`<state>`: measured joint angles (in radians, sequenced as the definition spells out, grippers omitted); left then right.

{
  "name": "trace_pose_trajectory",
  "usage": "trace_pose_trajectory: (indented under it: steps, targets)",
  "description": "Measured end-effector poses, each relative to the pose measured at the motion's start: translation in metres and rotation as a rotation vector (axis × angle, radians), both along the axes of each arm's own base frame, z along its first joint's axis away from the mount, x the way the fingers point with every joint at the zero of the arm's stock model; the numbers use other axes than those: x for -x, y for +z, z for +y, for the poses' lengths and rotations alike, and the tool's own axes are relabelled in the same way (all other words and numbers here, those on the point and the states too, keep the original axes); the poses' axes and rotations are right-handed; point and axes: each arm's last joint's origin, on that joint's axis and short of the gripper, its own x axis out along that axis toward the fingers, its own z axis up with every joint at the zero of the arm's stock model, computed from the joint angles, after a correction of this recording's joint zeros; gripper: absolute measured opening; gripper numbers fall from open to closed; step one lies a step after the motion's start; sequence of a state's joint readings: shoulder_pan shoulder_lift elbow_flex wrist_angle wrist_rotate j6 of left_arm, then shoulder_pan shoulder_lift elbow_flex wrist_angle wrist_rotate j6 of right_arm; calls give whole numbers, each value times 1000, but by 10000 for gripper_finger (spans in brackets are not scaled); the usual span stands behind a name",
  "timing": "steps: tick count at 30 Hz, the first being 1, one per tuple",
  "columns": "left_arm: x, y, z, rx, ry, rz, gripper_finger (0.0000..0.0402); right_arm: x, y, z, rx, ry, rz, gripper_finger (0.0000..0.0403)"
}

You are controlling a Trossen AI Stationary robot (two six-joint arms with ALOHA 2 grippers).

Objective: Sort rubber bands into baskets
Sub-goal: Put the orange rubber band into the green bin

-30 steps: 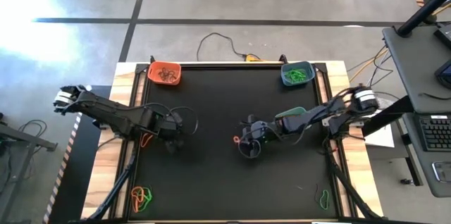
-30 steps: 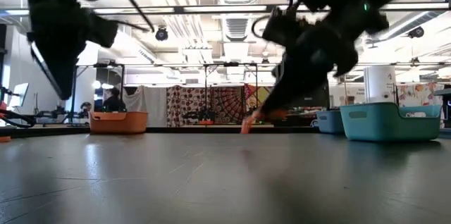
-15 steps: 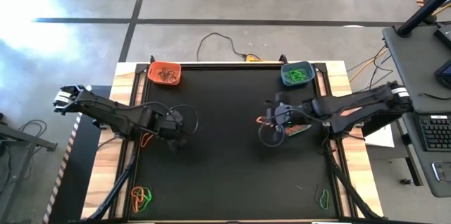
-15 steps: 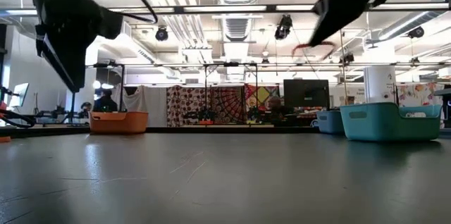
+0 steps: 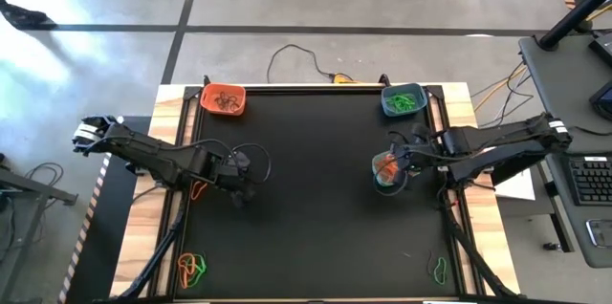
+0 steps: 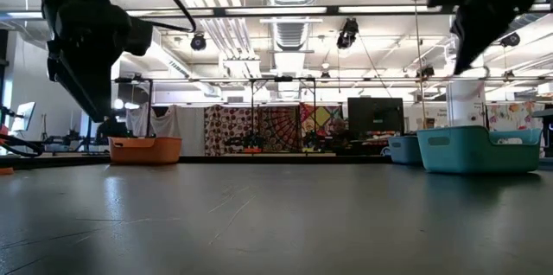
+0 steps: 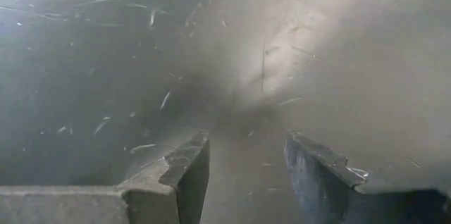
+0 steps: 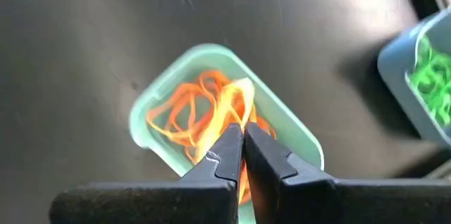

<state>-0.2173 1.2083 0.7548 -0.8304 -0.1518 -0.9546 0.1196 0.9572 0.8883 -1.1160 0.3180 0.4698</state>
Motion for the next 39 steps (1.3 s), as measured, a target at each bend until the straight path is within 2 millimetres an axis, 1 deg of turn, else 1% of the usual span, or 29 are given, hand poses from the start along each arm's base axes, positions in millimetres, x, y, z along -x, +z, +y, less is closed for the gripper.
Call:
trace_pose_trajectory:
  steps: [6,9,11,13,16,19,22,26,33,37,39]
  targets:
    - [0,-1,2,-75,19,-11,166,6,-34,1,-47,-27,89,9]
    - [0,-1,3,-111,30,-19,166,3,-53,1,-65,-27,71,9]
    - [0,0,3,-102,23,-16,166,0,-67,2,-65,-32,46,9]
    - [-1,3,2,-72,-24,-13,166,-2,-78,1,-72,-61,28,9]
    - [-4,13,0,-58,-66,-14,166,-1,-90,0,-92,-153,45,19]
    - [-2,20,1,-58,-52,20,166,-1,-94,0,-92,-162,65,44]
    - [0,23,2,-53,-19,46,166,-3,-91,1,-87,-122,72,77]
    - [3,19,3,-51,28,61,169,-8,-75,1,-80,-82,50,122]
    - [6,15,5,-73,103,83,194,-7,-36,1,-70,-83,117,181]
    - [7,11,5,-69,144,99,216,-7,-13,1,-72,-93,121,201]
    - [8,8,5,-62,206,120,226,-10,0,2,-76,-90,93,207]
